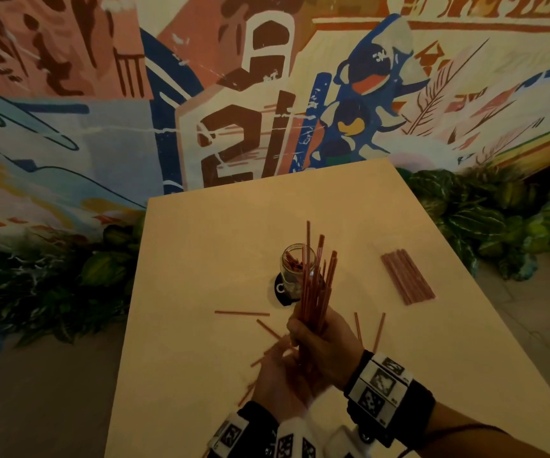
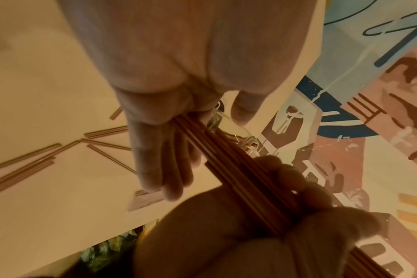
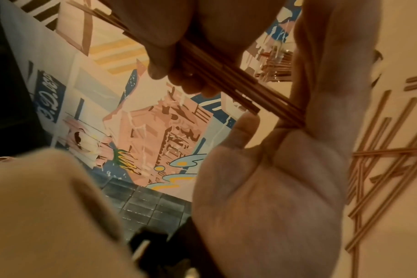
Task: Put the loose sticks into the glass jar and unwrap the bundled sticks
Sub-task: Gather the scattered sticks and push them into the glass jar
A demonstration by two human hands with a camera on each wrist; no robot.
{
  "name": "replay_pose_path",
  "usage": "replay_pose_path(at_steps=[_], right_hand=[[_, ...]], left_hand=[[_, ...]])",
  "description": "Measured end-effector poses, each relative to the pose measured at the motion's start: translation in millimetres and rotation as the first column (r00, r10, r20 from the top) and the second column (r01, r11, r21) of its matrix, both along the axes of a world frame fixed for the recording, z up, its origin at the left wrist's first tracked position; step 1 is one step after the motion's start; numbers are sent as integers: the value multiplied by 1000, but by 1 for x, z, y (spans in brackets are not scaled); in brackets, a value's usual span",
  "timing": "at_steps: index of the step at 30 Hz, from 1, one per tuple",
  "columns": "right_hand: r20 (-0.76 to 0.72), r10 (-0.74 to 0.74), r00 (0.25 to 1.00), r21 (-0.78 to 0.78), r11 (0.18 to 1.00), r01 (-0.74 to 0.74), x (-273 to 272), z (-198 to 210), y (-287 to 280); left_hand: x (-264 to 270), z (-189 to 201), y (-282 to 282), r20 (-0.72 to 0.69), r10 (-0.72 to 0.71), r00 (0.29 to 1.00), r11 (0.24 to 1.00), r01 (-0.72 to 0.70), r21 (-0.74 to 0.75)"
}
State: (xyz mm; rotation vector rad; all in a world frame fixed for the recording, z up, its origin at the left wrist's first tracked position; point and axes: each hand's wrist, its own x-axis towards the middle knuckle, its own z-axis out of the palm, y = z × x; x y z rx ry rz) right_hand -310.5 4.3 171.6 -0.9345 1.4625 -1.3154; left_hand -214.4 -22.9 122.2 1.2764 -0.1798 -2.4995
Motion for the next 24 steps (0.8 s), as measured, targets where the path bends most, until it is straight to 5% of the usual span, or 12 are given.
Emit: replay_pose_path(at_steps=[4,9,11,15,18,24], right_hand=[[135,24,991,-45,999,-18,4,2,3],[21,65,998,-33,997,-64,3,-6,8],[133,36,991,-63,998,-28,4,-6,8],[347,-35,937,-65,996,62,6,-1,9],[333,-11,943,-61,998,34,3,-4,11],[230,86,969,127,985,-118,-1,-24,17]], left_hand=[[1,7,0,-102,-6,995,997,-2,-81],[-8,22,2,-235,21,972,977,-70,-203],[-9,21,-1,-196,-39,980,979,-2,-203],[1,12,-27,100,-161,982,935,184,-304],[10,41,-56,48,-119,992,828,126,-546],[0,101,-69,30,-377,926,415,198,-888]])
